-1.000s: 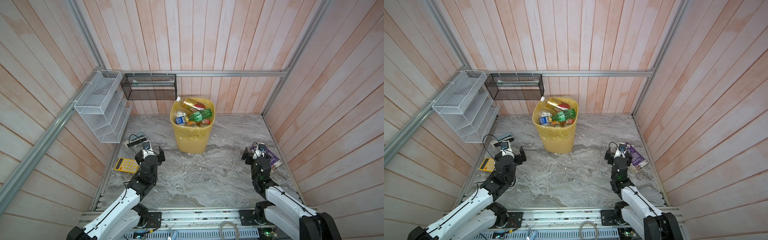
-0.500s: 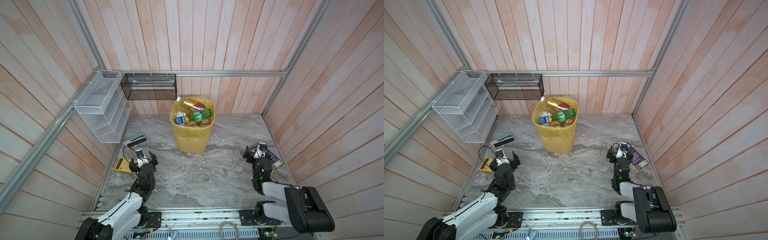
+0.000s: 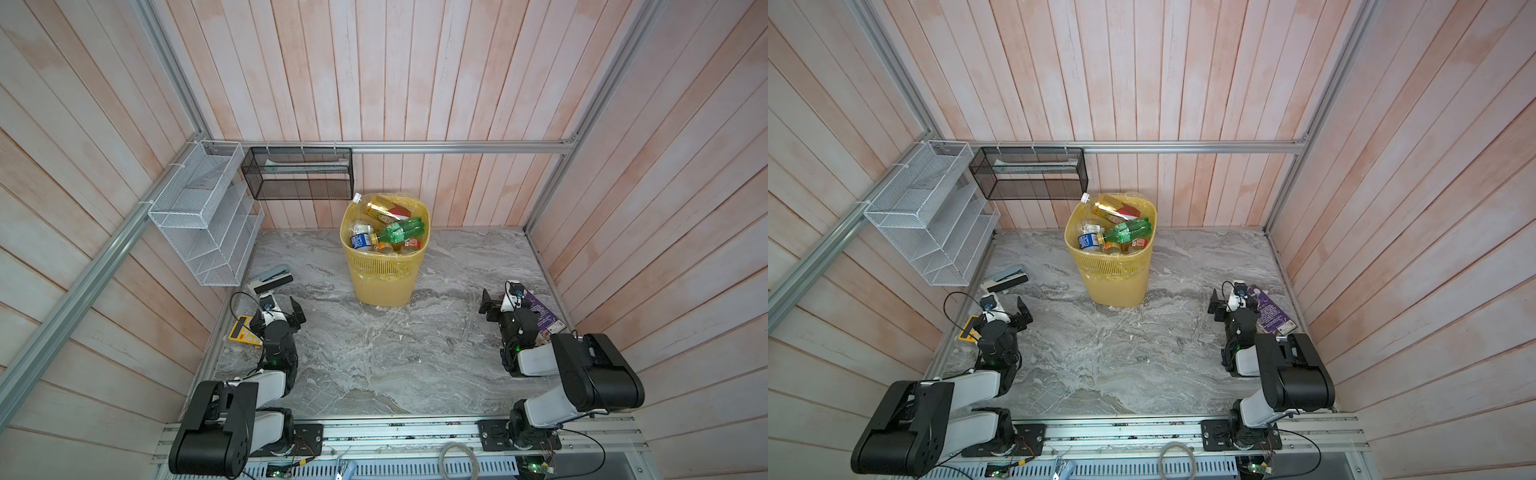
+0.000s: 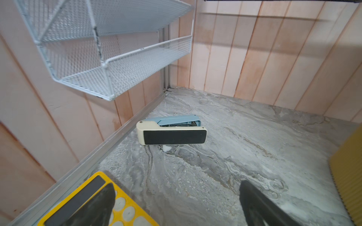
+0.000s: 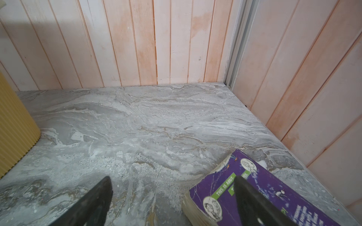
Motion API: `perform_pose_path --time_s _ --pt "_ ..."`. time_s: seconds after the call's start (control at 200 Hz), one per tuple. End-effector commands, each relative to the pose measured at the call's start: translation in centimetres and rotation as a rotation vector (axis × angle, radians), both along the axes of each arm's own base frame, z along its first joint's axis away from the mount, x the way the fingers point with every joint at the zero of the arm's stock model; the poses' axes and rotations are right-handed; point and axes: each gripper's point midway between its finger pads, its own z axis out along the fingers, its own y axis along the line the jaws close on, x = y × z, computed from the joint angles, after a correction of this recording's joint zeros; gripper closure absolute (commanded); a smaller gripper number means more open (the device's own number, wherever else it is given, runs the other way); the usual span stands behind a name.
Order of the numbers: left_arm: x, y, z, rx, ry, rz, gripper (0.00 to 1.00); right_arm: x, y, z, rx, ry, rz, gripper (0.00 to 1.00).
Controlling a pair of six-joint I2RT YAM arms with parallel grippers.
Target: Throw the plastic bottles in the bin
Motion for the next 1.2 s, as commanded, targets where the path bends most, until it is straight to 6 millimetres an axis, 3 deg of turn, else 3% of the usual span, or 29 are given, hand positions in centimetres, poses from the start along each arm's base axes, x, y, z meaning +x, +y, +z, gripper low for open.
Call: perform_pose_path --time_s 0.0,0.04,0.09,0.135,0.205,1.19 --pt "3.0 -2.4 0.3 -0.024 -0.083 -0.192 0.01 0.5 0.3 1.1 -0.002 -0.038 0.022 0.02" --pt "3.9 -2.3 1.1 0.013 -0.115 -0.192 0.02 0.5 0.3 1.0 -0.001 -0.036 0.023 0.03" --pt "4.8 -3.0 -0.3 -0.024 0.026 -0.230 0.02 0.5 0.3 1.0 -0.002 -0.036 0.021 0.02" --pt "5.0 -3.0 -0.3 -0.010 0.014 -0.235 0.00 0.4 0.3 1.1 -0.002 -0.038 0.023 0.00" --pt "5.0 -3.7 -0.4 -0.002 0.018 -0.271 0.00 0.4 0.3 1.1 -0.002 -0.038 0.023 0.00" --pt "5.0 -3.6 -0.4 0.001 0.021 -0.266 0.00 0.5 0.3 1.0 -0.002 -0.036 0.022 0.00"
